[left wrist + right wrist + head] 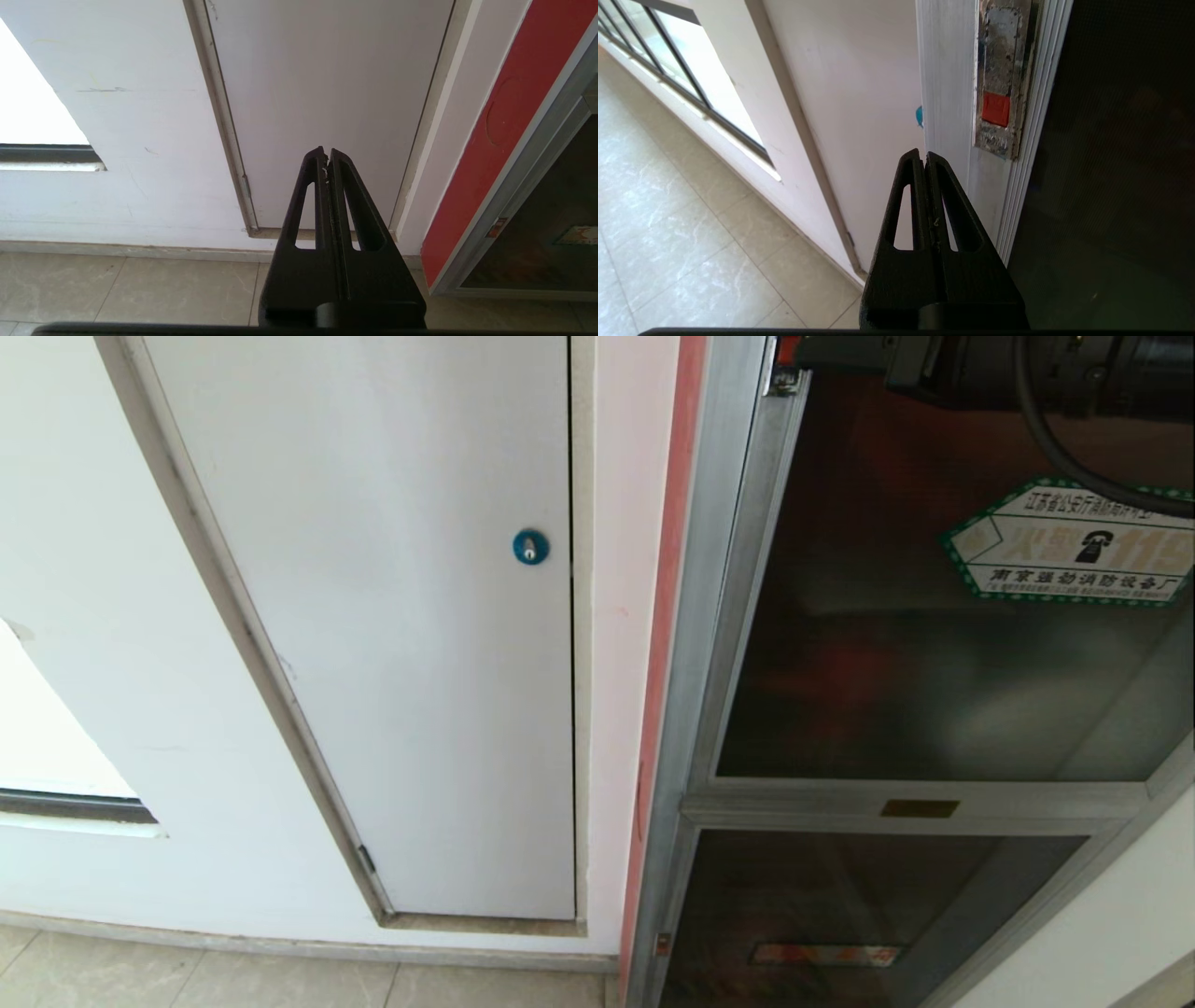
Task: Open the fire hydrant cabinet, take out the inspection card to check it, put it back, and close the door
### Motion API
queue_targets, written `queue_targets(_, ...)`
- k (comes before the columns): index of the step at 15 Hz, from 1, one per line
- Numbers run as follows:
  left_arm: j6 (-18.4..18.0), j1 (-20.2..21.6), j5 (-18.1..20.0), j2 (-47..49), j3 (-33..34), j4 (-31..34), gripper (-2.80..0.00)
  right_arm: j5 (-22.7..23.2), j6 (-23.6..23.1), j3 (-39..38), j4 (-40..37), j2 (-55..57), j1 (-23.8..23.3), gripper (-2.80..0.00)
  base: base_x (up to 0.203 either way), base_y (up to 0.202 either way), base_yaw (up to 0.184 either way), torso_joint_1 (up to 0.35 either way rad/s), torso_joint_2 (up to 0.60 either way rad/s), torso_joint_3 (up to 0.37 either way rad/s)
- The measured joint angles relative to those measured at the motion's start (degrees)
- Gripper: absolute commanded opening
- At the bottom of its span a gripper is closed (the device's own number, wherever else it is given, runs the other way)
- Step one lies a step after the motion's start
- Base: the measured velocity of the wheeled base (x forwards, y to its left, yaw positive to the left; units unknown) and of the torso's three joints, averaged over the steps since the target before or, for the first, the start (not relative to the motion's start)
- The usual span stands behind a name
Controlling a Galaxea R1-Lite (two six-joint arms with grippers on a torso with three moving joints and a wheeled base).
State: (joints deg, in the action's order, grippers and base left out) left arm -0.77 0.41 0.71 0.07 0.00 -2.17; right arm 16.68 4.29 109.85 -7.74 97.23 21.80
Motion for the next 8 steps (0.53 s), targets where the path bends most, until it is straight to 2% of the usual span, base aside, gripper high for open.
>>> queue_targets(8,0.0,0.0,0.0,0.0,0.0,0.0,-2.8,-0.5,-0.1,2.1,4.7,3.7,-1.4,-2.8,0.0,0.0,0.0,0.0,0.0,0.0)
